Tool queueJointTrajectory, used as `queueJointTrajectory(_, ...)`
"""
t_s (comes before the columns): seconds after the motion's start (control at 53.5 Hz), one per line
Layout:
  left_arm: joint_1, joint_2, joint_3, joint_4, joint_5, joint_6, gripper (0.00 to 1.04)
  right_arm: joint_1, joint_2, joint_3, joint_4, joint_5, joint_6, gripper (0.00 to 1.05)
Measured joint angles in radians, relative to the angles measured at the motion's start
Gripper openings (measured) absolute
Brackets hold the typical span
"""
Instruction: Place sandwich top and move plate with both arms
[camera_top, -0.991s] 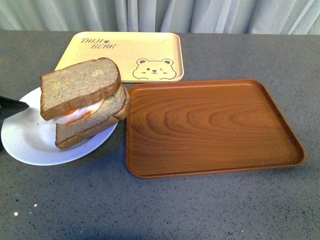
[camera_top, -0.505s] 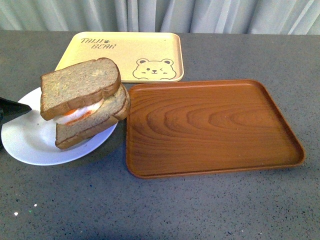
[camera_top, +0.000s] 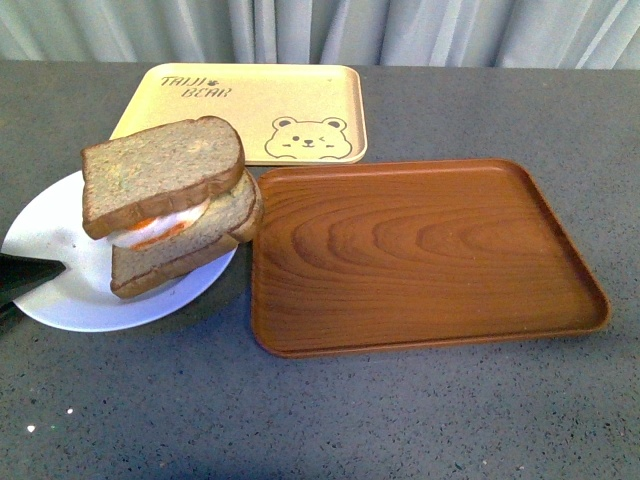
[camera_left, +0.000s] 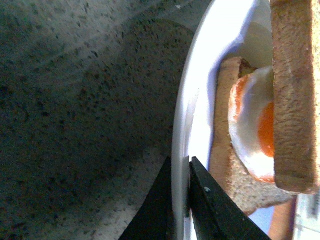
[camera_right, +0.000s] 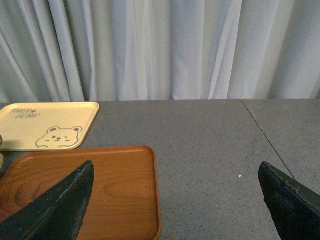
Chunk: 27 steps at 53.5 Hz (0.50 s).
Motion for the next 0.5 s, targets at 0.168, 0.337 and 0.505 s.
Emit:
queueJointTrajectory(0.168, 0.027, -0.048, -0.043, -0.002, 0.063, -0.046, 0.03, 0.0, 0.0, 0.0, 0.0, 0.0, 0.0, 0.96)
queueJointTrajectory(0.337, 0.035, -0.108, -0.063, -0.015, 0.073, -0.049, 0.03, 0.0, 0.0, 0.0, 0.0, 0.0, 0.0, 0.96)
queueJointTrajectory(0.505, 0.028, -0.174, -0.032, -0.04, 0.074, -0.1, 0.03, 0.0, 0.0, 0.0, 0.0, 0.0, 0.0, 0.96)
